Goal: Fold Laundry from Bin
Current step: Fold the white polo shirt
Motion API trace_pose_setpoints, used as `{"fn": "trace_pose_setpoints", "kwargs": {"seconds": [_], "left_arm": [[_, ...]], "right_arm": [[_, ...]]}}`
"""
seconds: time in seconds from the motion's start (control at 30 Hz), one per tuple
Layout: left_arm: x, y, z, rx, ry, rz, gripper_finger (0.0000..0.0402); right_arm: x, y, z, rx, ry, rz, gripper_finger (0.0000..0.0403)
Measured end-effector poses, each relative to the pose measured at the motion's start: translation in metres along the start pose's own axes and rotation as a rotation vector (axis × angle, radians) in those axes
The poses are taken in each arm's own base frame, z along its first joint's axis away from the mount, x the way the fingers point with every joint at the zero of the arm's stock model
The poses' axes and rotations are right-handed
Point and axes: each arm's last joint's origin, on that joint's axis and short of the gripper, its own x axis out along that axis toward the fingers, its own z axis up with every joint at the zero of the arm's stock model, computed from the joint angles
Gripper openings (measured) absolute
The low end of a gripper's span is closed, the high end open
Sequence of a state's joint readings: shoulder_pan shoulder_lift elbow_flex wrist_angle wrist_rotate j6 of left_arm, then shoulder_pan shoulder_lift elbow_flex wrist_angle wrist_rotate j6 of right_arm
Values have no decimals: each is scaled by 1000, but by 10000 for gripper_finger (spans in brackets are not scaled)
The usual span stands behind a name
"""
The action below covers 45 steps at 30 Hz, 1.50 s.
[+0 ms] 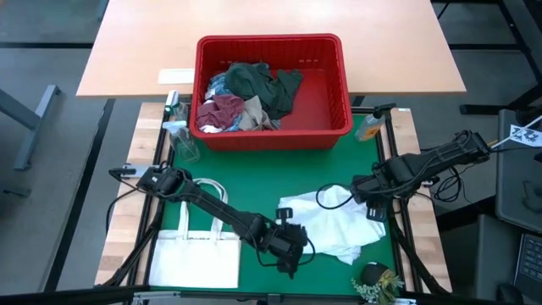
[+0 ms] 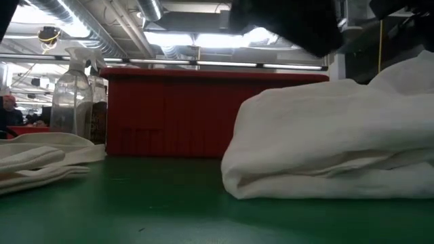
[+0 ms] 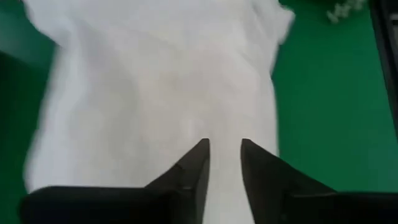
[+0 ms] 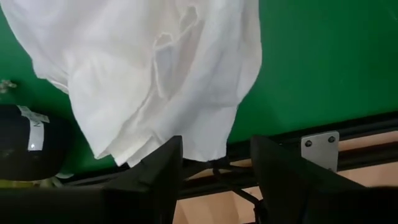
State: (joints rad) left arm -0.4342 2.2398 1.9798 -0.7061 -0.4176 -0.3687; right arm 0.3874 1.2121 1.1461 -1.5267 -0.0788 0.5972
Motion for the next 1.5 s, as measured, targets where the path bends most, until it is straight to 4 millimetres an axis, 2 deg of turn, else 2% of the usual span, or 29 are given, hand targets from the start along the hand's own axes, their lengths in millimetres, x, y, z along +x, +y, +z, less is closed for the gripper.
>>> {"fn": "trace_pose_setpoints", "kwargs": {"seconds": [0.2, 0.43, 0.7, 1.0, 1.33, 1.5], "left_arm": [[3, 21, 15, 32, -52, 96, 147], [13, 49, 24, -17, -40, 138, 176], [25, 81, 31, -98, 8, 42, 180], [32, 100, 34, -134, 38, -27, 180], [32, 114, 29, -135, 122, -27, 180], [30, 120, 23, -143, 218, -97, 180]], "right_arm": [[0, -1, -1, -42, 4, -15, 191], [-1, -4, -3, -52, 12, -52, 191], [-6, -8, -10, -106, -15, -32, 191], [-16, -17, -23, -107, -113, -23, 191], [-18, -13, -5, -95, -341, -139, 191], [-3, -9, 1, -155, -326, -141, 191]]}}
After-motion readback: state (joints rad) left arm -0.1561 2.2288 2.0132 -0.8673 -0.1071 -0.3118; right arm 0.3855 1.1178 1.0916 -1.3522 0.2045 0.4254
